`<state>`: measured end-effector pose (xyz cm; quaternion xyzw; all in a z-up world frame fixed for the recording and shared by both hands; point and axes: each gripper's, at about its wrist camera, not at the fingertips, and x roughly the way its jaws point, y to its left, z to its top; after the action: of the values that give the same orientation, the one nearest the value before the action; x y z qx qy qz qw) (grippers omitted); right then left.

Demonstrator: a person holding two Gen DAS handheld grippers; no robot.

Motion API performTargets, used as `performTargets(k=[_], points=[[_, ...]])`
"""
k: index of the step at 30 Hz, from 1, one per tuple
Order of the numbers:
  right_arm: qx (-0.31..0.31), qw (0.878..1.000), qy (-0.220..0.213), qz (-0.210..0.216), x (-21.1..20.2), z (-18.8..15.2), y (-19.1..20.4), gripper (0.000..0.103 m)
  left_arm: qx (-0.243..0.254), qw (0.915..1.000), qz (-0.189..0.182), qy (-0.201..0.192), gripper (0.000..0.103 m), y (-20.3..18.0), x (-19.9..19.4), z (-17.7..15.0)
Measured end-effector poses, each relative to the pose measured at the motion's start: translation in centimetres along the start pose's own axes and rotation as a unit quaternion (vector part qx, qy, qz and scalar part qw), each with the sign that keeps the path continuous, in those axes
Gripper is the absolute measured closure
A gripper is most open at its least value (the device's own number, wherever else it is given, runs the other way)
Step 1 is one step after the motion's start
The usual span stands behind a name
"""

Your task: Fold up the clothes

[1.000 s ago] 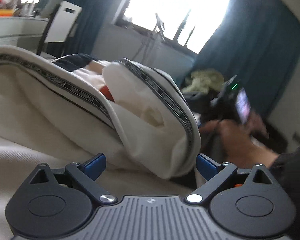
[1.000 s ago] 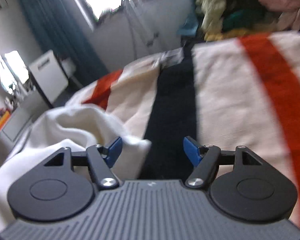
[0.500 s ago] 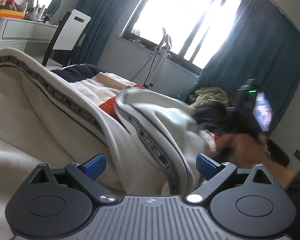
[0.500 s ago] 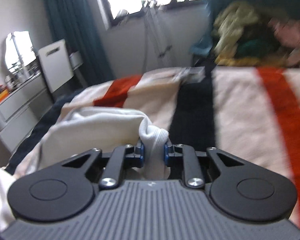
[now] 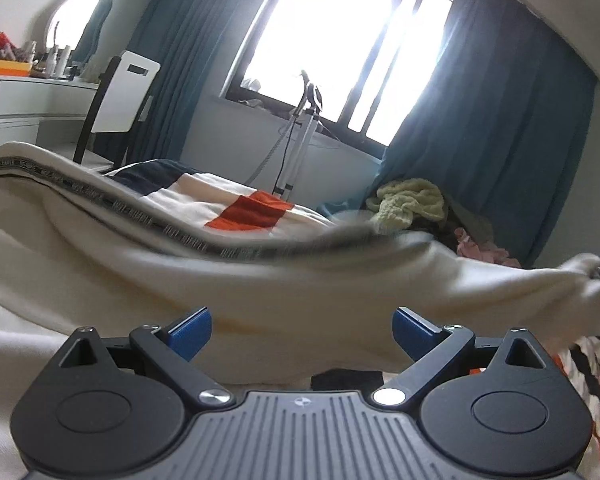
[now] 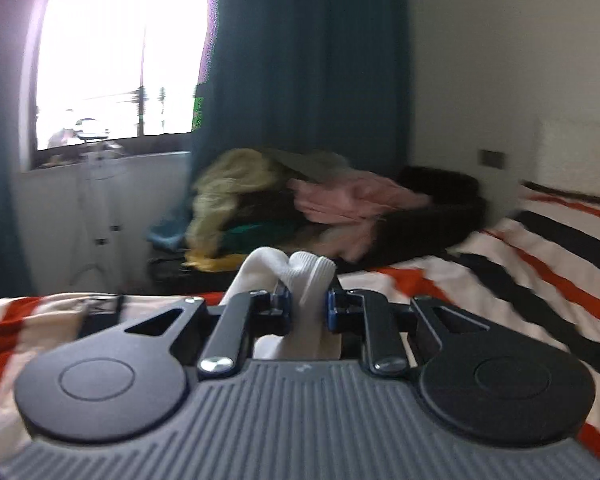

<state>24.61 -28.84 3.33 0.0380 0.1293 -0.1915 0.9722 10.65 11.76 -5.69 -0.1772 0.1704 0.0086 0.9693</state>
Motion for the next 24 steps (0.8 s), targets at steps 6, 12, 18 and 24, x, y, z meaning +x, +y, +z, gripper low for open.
performTargets(k=[6, 12, 18, 24], points=[[0.032, 0.998, 0.057, -0.015, 0.1, -4.2, -5.7, 0.083, 0.015, 0.9994, 0.003, 0.030, 0.005, 0.0, 1.6, -0.6], [0.053, 0.995, 0.085, 0.016, -1.2, -9.6, -7.6, 0.082, 0.002, 0.9969, -0.004, 0.079, 0.005, 1.0, 3.6, -1.2], [0.178, 0.972, 0.149, 0.031, -2.2, -12.3, -11.3, 0.073, -0.050, 0.9923, -0.010, 0.113, 0.006, 3.1, 5.3, -1.5], [0.370, 0.912, 0.177, 0.030, -3.4, -13.0, -15.1, 0.041, -0.077, 0.9907, -0.018, 0.111, 0.007, 3.8, 5.7, -1.3]])
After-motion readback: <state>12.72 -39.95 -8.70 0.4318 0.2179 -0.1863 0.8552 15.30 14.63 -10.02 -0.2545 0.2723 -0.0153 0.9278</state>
